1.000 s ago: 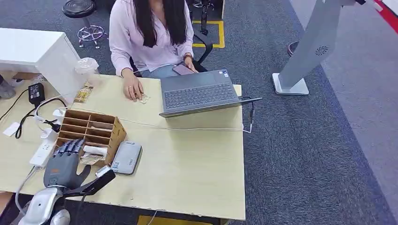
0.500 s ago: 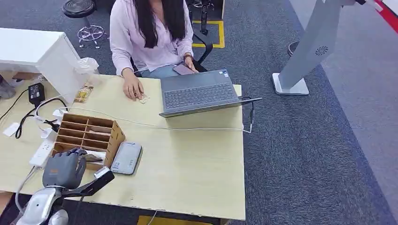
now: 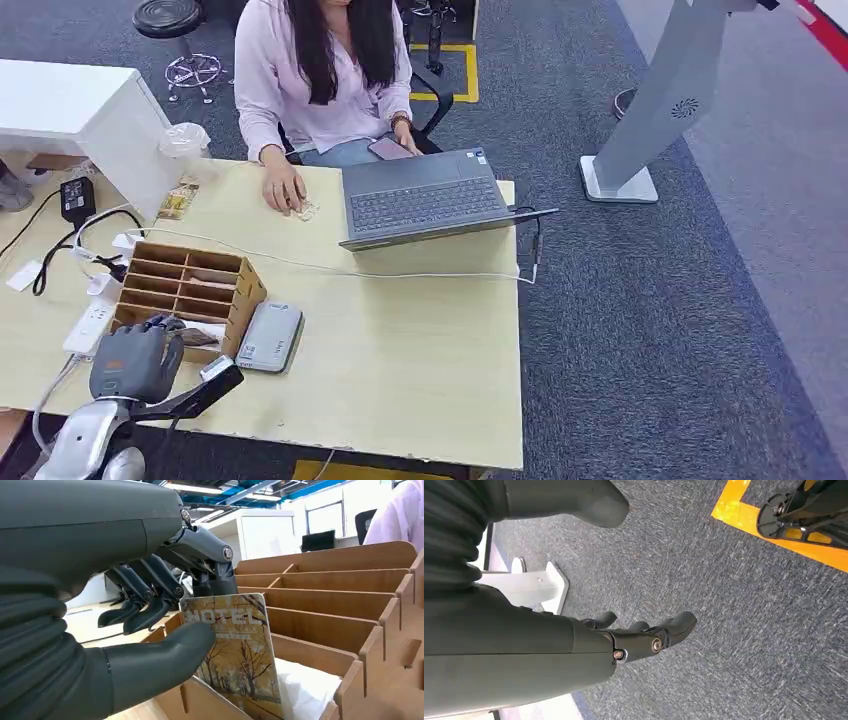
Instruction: Pass the card to the sensor for recognition and then transmit it.
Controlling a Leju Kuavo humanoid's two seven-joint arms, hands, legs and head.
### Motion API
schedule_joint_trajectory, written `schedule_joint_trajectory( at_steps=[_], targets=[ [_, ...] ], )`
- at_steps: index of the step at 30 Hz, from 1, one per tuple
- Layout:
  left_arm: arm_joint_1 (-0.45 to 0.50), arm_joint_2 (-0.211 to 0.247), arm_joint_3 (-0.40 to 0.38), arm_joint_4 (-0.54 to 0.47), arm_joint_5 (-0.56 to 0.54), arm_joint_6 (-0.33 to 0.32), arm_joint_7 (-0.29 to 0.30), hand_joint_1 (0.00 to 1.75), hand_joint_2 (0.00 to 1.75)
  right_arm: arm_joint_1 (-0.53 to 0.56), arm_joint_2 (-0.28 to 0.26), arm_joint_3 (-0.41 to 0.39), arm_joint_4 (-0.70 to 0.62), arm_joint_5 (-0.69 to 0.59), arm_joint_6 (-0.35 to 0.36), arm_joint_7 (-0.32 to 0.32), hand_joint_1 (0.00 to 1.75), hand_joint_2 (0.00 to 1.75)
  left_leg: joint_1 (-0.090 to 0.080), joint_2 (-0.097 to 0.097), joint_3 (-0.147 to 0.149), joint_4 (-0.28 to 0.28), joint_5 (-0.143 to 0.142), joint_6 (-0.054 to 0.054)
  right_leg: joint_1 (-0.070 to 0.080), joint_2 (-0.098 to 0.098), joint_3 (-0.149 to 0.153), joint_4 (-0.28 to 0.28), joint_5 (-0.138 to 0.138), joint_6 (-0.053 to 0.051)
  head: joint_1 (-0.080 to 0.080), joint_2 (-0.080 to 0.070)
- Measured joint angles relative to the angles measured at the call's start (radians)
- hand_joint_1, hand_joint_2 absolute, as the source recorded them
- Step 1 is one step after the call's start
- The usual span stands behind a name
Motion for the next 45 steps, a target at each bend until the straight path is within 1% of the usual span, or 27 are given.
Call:
schedule_joint_trajectory(
  at_steps=[13,17,21,28,36,45],
  targets=[
    [-0.001,0.001,-0.009,0.0,0.0,0.002,0.0,1.75,1.75,0.0,0.0,0.0,0.0,0.0,0.0,0.0,0.0,1.75,0.0,0.0,0.0,0.0,0.0,0.0,0.0,0.0,0.0,0.0,0.0,0.0,0.0,0.0],
    [-0.006,0.001,-0.01,-0.001,-0.003,0.021,-0.002,1.75,1.75,0.0,0.0,0.0,0.0,0.0,0.0,-0.003,0.0,1.75,0.0,0.0,0.0,0.0,0.0,0.0,0.0,0.0,0.0,0.0,0.0,0.0,0.0,0.0],
    [-0.031,0.012,-0.013,-0.031,-0.002,0.019,-0.003,1.75,1.75,-0.001,0.0,0.0,0.0,-0.003,0.0,-0.006,0.0,1.75,0.0,0.0,0.0,0.0,0.0,0.0,0.0,0.0,0.0,0.0,0.0,0.0,0.0,0.0],
    [-0.088,0.025,-0.02,-0.098,0.015,-0.005,-0.015,1.75,1.75,-0.004,0.0,0.0,0.0,-0.006,-0.006,-0.014,0.0,1.75,0.0,0.0,0.0,0.0,0.0,0.0,0.0,0.0,0.0,0.0,0.0,0.0,0.0,0.0],
    [-0.151,0.032,-0.047,-0.109,0.034,-0.016,-0.014,1.75,1.75,-0.007,0.0,0.0,0.0,-0.011,-0.01,-0.014,0.0,1.75,0.0,0.0,0.0,0.0,0.0,0.0,0.0,0.0,0.0,0.0,0.0,0.0,0.0,0.0],
    [-0.171,0.031,-0.061,-0.109,0.034,-0.017,-0.013,1.75,1.75,-0.007,0.0,0.0,0.0,-0.011,-0.01,-0.014,0.0,1.75,0.0,0.0,0.0,0.0,0.0,0.0,0.0,0.0,0.0,0.0,0.0,0.0,0.0,0.0]
  ],
)
